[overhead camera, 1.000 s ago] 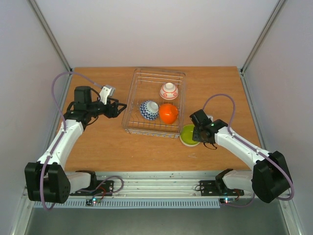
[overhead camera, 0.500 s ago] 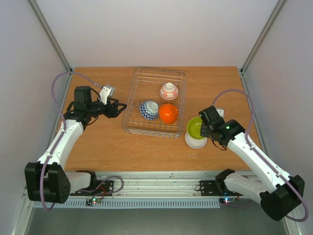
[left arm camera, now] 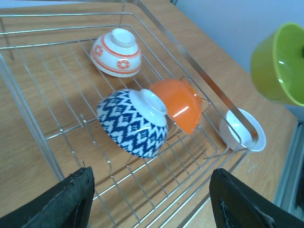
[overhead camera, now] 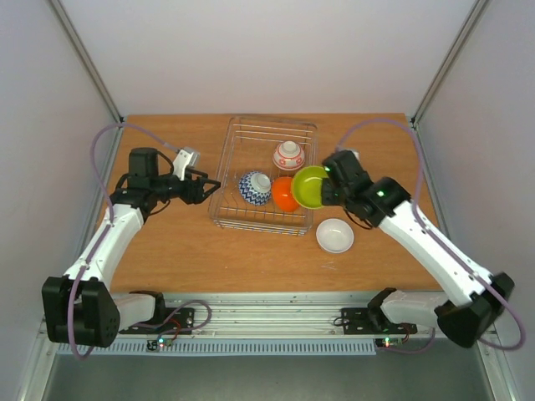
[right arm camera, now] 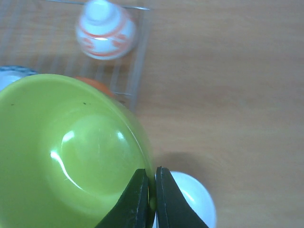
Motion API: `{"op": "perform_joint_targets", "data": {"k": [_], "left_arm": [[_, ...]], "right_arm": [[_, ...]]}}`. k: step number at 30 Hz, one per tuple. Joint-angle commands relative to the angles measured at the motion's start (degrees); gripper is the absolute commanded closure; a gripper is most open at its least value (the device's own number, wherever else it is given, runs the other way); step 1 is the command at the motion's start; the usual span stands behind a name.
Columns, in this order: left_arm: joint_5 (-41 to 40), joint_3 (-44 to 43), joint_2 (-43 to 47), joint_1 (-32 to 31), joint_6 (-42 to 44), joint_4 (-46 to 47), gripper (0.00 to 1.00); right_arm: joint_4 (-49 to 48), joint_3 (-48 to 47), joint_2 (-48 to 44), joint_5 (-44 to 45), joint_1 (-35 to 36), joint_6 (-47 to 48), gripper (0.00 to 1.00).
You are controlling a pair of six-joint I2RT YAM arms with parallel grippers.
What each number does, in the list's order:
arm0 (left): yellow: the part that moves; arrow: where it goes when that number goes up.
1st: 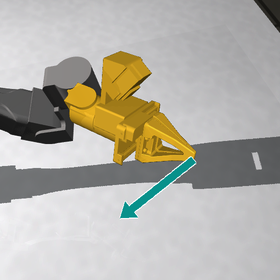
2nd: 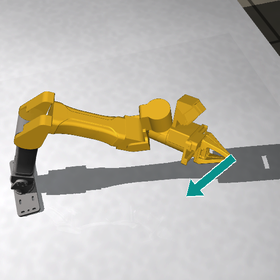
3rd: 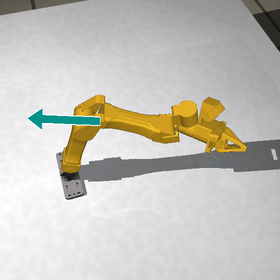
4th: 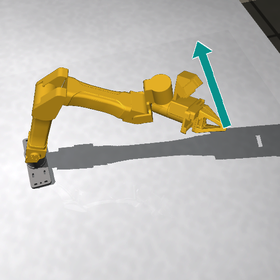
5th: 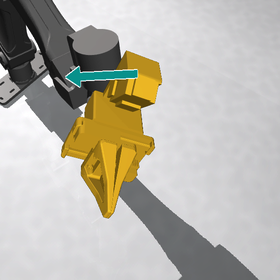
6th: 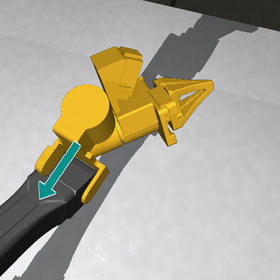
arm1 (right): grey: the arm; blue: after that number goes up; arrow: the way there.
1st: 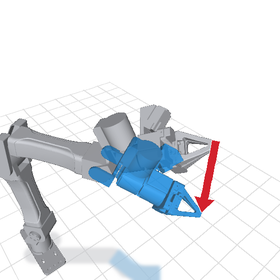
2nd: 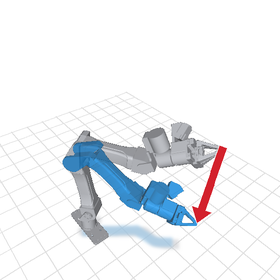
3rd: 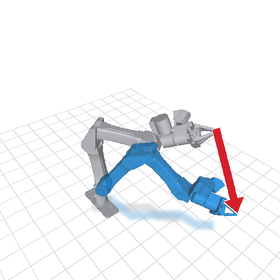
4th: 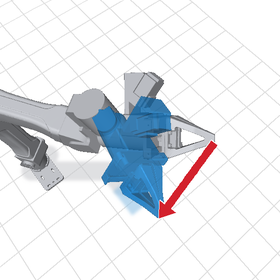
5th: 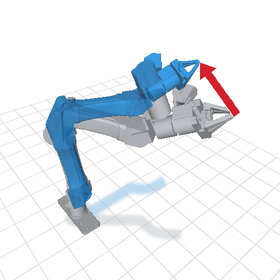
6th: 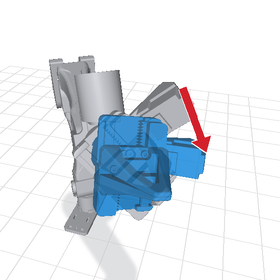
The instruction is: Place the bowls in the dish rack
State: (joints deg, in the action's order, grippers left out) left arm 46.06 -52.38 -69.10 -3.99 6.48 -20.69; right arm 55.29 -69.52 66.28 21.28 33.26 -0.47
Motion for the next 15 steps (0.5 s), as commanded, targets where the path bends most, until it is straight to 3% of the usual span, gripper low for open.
{"op": "perform_joint_targets", "data": {"k": [1, 15], "left_arm": [[4.26, -1.66, 0.65, -1.41, 1.43, -1.1, 0.33], [6.62, -2.33, 2.33, -2.95, 3.32, -3.13, 0.33]], "right_arm": [[-5.41, -8.31, 8.64, 0.5, 6.69, 4.46, 0.99], [-6.52, -27.79, 29.85, -0.26, 17.09, 7.64, 0.99]]}}
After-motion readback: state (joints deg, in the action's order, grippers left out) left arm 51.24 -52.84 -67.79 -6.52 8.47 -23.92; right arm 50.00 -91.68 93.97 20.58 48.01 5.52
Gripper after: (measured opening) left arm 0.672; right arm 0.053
